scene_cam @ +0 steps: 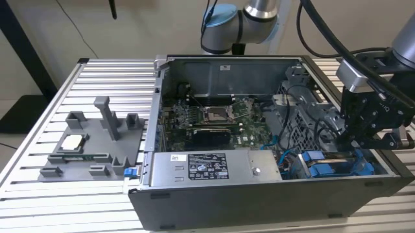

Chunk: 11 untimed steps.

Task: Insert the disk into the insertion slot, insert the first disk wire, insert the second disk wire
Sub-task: 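Insert the first disk wire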

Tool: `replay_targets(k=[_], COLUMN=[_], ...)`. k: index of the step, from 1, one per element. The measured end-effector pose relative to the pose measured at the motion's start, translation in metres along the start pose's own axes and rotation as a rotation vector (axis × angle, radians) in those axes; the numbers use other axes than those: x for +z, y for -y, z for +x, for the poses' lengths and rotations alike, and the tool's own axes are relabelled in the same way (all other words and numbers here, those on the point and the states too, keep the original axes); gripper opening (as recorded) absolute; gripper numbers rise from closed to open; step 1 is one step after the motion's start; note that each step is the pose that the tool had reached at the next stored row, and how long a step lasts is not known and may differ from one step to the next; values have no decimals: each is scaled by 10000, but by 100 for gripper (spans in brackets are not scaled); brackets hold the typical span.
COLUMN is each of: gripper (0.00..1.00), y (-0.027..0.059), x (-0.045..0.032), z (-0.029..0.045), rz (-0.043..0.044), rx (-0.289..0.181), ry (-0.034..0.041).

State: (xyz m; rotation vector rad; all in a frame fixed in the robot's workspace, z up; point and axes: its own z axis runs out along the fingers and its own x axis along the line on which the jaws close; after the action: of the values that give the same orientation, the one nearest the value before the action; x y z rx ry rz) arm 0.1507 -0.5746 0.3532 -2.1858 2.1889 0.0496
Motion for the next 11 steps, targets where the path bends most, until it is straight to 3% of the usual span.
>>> replay_targets(k=[11], gripper=[19], y=[14], x=[66], z=[3], rz=[0], rx=[0], ry=[16])
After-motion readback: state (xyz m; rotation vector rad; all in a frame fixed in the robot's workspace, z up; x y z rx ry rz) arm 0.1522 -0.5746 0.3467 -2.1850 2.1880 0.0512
